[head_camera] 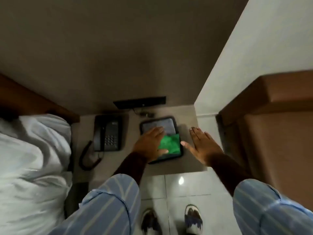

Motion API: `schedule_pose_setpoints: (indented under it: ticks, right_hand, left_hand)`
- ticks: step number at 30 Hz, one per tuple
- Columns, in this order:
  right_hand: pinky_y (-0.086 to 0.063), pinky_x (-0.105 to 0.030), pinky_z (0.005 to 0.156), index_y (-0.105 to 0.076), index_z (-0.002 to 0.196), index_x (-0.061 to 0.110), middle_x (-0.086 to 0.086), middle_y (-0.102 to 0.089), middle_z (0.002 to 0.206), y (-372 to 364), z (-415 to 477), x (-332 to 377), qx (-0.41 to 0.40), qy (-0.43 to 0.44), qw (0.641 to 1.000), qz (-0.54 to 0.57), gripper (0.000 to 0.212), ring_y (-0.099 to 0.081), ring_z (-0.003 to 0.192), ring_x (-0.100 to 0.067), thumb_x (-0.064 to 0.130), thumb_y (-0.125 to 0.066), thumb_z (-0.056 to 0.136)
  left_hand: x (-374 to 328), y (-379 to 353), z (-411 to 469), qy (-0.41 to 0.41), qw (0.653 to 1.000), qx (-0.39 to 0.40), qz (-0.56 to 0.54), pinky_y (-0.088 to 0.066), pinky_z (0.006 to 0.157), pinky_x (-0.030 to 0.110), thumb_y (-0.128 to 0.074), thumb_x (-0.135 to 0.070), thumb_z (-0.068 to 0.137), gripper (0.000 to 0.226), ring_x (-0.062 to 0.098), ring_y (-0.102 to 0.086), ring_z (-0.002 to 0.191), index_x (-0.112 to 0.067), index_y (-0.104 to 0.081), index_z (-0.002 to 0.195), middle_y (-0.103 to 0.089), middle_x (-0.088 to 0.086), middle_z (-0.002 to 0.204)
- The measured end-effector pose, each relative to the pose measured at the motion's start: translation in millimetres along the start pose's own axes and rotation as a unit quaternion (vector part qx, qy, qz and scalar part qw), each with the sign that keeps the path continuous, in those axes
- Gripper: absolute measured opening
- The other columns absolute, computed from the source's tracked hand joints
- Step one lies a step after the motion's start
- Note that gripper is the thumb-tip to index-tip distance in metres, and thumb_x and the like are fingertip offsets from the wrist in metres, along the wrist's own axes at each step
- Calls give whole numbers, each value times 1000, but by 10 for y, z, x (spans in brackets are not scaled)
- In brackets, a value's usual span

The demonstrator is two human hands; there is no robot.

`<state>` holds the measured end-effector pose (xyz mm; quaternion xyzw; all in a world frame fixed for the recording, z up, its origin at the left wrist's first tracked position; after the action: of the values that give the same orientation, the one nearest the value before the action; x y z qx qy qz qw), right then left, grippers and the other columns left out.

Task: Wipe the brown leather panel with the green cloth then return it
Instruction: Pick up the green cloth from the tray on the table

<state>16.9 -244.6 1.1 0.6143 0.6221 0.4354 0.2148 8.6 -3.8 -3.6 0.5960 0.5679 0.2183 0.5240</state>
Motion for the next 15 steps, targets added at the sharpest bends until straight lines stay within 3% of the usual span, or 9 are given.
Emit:
schedule_pose_setpoints:
  ticks: [2,4,7,11,15]
  right_hand:
    - [-13,-38,138,-20,173,8,-10,-19,182,-486,135,-179,20,2,1000,3,94,-15,170,-22,72,-32,105]
    - [-17,-39,138,-23,172,6,-13,-22,181,-940,197,-321,40,1,999,14,107,-19,169,-26,81,-21,96]
    - [-12,-40,138,-21,173,6,-13,-13,182,-1456,297,-511,44,13,999,23,119,-12,170,-27,87,-9,86]
    - [3,-39,137,-5,174,5,-11,9,183,-1804,320,-625,51,32,998,2,124,8,171,-25,94,-1,88]
    - [3,-44,140,5,172,5,-12,19,181,-1867,324,-660,49,30,998,-34,127,16,170,-25,92,17,81]
  left_hand:
    - [84,-532,191,8,999,36,23,-17,127,37,-62,-50,94,77,28,-24,155,-12,-36,156,-27,9,168]
    - [178,-991,316,33,997,59,36,-14,128,36,-58,-47,96,73,27,-23,155,-15,-34,157,-25,7,169]
    - [271,-1438,446,53,996,49,45,-18,127,39,-56,-44,98,70,28,-24,155,-18,-31,158,-24,8,169]
    - [357,-1643,487,74,996,-30,27,-44,113,49,-74,-21,87,60,41,-52,135,-11,-56,144,-53,18,150]
    - [352,-1618,571,52,995,-81,36,-58,93,49,-76,3,74,49,47,-66,107,-2,-71,123,-70,24,122]
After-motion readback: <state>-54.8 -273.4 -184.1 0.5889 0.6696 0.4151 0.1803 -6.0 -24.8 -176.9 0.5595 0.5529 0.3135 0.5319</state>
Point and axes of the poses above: each hand's wrist, its own z-axis towards the middle knuckle, its own y-axis out of the back of the hand, x = y × z, the point moved 1 cm from there along z, towards the middle knuckle
